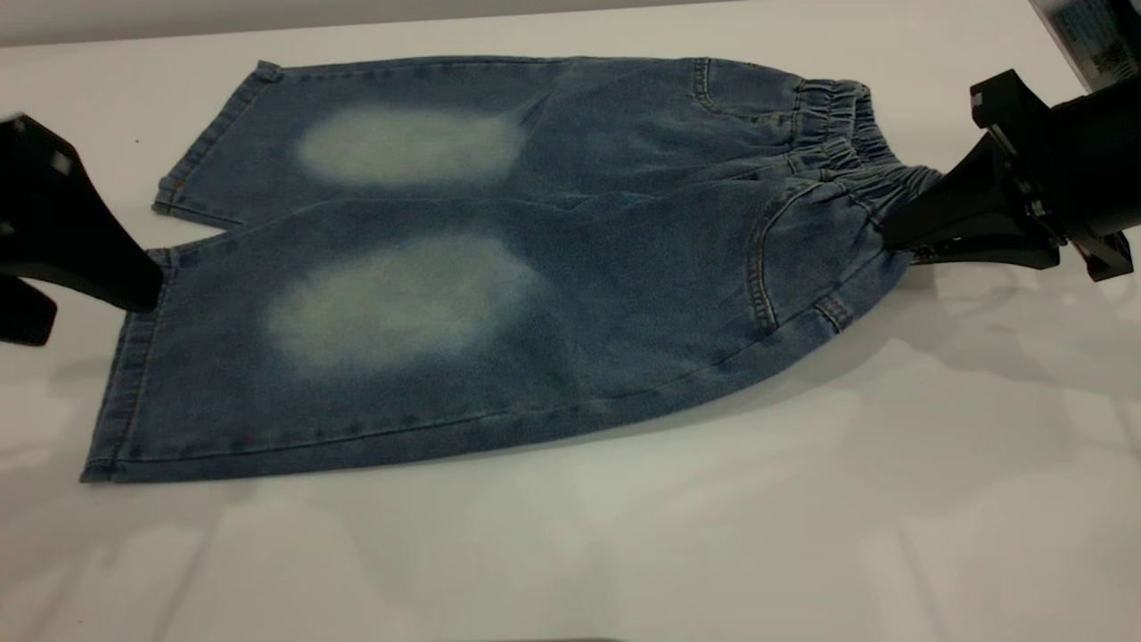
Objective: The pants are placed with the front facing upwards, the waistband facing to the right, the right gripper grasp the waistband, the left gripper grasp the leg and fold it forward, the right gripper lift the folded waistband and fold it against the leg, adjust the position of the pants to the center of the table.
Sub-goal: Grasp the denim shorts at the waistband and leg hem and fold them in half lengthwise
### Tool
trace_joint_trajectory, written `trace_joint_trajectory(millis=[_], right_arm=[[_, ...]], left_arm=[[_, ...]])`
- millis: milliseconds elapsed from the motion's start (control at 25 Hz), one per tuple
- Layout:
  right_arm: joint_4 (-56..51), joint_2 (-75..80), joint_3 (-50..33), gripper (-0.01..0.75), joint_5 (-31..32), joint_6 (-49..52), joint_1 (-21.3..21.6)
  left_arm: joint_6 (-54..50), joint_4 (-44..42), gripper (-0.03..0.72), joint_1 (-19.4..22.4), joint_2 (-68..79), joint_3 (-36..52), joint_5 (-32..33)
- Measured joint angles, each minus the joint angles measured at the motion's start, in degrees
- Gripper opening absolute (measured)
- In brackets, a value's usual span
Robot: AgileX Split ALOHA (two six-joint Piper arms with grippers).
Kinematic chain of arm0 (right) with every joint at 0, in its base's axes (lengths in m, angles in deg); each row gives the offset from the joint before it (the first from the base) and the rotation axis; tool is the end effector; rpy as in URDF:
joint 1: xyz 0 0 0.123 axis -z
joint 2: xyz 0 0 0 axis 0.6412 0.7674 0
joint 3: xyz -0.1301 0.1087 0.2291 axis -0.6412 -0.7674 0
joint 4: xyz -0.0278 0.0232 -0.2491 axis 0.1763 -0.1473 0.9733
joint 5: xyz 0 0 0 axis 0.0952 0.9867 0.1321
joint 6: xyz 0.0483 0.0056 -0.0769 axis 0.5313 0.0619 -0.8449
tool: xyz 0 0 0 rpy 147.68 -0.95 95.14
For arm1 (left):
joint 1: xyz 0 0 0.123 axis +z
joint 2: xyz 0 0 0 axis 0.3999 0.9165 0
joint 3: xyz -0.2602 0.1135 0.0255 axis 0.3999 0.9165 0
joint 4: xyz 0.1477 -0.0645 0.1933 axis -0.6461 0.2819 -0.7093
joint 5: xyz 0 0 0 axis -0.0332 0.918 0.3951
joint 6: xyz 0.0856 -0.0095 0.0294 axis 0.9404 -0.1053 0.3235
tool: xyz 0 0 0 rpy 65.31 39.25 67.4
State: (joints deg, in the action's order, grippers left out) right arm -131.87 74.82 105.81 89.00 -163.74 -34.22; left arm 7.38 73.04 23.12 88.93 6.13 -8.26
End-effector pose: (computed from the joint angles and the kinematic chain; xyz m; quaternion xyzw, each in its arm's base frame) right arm 0.3054 0.0356 0.0572 0.0669 0.9001 0.3952 0.1709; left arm 0.2328 -0.0230 0.1482 -0.0254 0.9733 -0.1257 0.1906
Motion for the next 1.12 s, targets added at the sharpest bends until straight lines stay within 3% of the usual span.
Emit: trace_joint_trajectory(millis=[560, 1120], right_arm=[[0.06, 0.00, 0.00, 0.041, 0.11, 0.00, 0.00], [0.12, 0.00, 0.00, 0.041, 0.11, 0.00, 0.00]], left_arm=[[-0.83, -1.70, 0.569, 0.00, 16.89, -0.05, -8.36], [-0.83, -1.65, 0.569, 0.00, 19.60, -0.11, -13.91]])
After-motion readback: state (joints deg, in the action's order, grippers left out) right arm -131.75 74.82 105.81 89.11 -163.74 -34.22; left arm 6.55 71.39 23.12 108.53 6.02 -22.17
